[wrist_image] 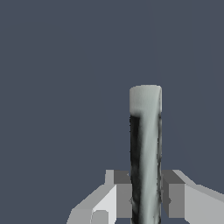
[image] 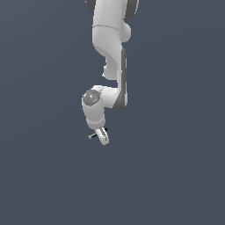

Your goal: Pick up the object and move it to a goal position.

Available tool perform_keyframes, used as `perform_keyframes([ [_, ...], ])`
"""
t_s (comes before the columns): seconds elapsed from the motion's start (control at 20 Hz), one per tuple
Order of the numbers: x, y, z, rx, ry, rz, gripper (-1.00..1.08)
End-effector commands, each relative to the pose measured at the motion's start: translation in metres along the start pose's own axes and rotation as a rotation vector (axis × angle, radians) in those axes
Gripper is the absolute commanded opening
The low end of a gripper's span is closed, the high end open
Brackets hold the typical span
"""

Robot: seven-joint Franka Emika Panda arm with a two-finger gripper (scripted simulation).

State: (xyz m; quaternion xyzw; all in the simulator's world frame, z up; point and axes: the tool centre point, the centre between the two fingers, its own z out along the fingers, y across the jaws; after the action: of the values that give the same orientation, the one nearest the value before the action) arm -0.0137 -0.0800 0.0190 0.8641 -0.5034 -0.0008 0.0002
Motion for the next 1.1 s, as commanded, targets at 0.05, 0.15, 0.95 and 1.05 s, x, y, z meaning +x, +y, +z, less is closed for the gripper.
perform_keyframes([
  [0.05,0.0,-0.001,-0.015,0.001,0.001,0.0,-1.0],
  [0.15,0.0,-0.002,-0.028,0.001,0.0,0.0,-1.0],
  [0.95,-0.002,-0.014,-0.194,0.0,0.002,0.002,-1.0],
  [1.05,-0.002,-0.016,-0.213,0.0,0.002,0.002,-1.0],
])
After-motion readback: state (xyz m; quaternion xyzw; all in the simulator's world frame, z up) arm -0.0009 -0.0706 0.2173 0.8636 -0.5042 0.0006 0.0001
